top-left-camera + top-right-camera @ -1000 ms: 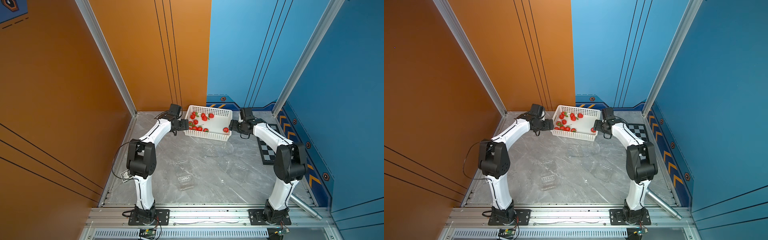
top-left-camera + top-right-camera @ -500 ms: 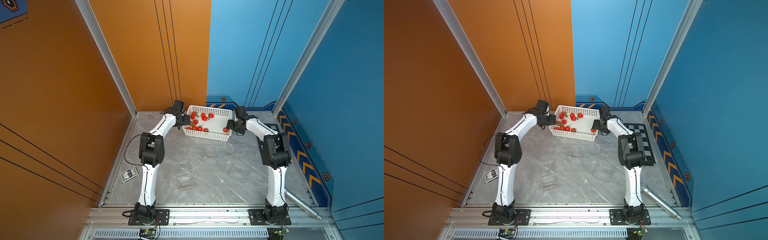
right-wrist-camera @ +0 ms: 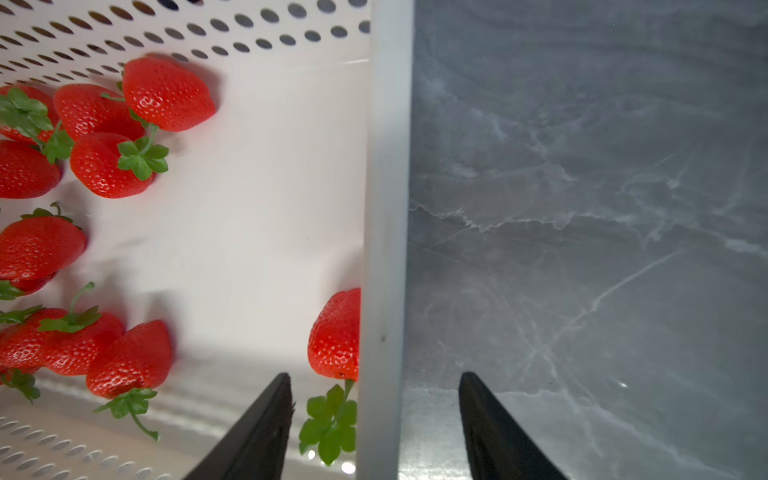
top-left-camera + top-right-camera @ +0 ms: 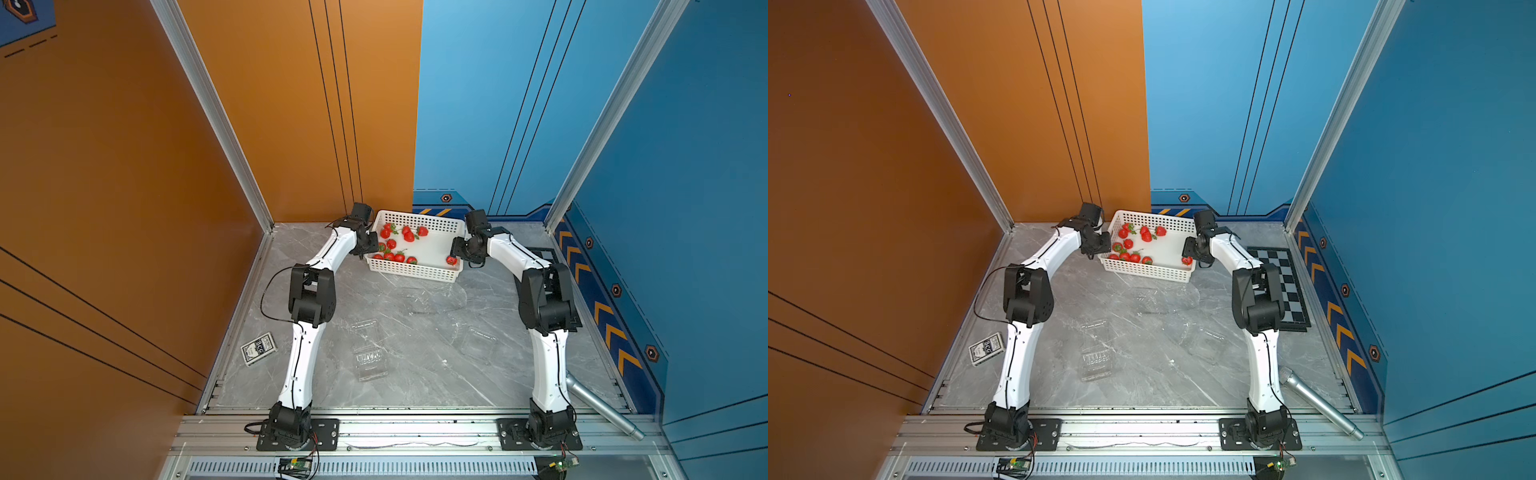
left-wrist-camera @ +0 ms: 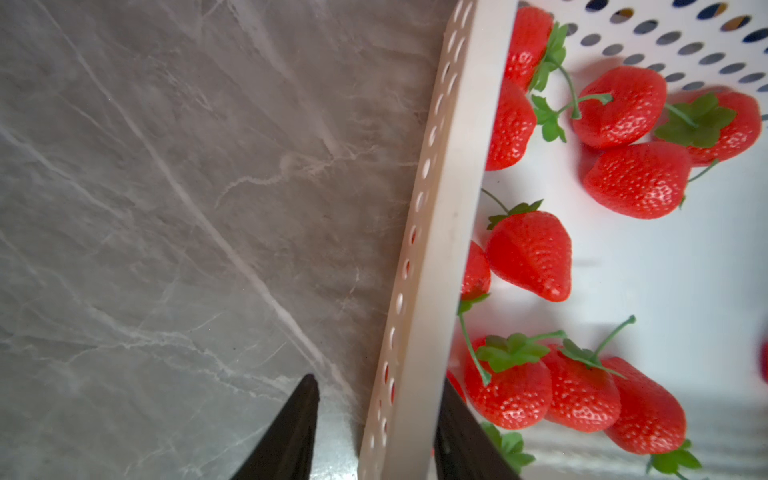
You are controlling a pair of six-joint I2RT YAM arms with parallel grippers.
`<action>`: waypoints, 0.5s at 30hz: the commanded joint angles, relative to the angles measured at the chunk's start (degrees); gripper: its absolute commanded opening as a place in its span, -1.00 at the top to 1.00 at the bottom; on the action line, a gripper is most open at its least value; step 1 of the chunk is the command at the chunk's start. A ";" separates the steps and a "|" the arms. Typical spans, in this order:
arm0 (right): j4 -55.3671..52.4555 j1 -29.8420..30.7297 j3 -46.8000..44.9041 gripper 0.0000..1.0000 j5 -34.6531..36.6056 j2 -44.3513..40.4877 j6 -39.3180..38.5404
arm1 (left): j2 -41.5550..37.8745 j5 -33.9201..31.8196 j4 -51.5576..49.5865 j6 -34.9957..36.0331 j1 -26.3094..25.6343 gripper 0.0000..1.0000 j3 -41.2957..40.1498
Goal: Pack strawberries into containers
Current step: Move the basket to the center of the board.
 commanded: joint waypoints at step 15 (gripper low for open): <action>-3.57 4.40 9.03 0.17 -0.77 6.54 -3.40 | -9.78 -3.22 -3.14 -2.14 4.21 0.62 -14.21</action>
